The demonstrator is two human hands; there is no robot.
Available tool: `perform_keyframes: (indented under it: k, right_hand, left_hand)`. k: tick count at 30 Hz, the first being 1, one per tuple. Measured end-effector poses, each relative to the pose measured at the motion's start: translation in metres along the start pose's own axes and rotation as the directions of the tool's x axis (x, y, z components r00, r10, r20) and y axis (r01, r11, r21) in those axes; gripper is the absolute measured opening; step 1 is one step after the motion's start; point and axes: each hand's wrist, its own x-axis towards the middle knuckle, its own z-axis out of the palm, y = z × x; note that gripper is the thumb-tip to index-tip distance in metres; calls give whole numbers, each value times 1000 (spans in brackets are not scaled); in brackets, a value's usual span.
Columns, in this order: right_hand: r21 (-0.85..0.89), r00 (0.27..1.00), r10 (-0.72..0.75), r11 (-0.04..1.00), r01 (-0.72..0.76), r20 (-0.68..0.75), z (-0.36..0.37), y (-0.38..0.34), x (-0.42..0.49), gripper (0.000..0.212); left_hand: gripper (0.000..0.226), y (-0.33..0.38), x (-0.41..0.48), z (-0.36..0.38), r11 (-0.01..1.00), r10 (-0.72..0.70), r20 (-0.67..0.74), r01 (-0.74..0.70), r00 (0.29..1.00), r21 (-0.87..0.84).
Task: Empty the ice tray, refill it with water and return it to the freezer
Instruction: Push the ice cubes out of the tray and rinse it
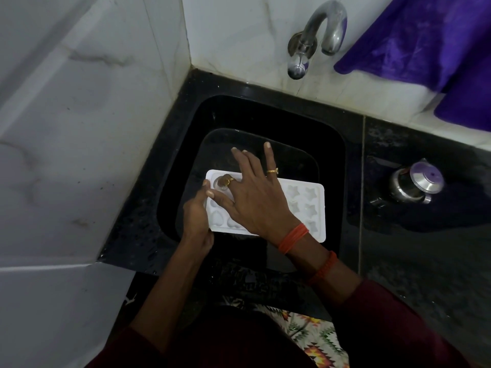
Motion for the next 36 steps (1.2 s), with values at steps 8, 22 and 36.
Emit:
perform_keyframes:
  k: [8, 22, 36]
  right_hand:
    - [22, 1000, -1, 1000, 1, -27, -3, -3, -9, 62]
    - [81, 999, 13, 997, -9, -48, -3, -8, -15, 60]
    - [247, 987, -67, 969, 29, 145, 14, -35, -35, 81]
  left_hand:
    - [33, -2, 4, -4, 996, 21, -40, -17, 999, 86]
    - [48, -4, -7, -1, 990, 50, -77, -39, 996, 132]
    - [43, -13, 2, -9, 972, 104, -29, -96, 994, 213]
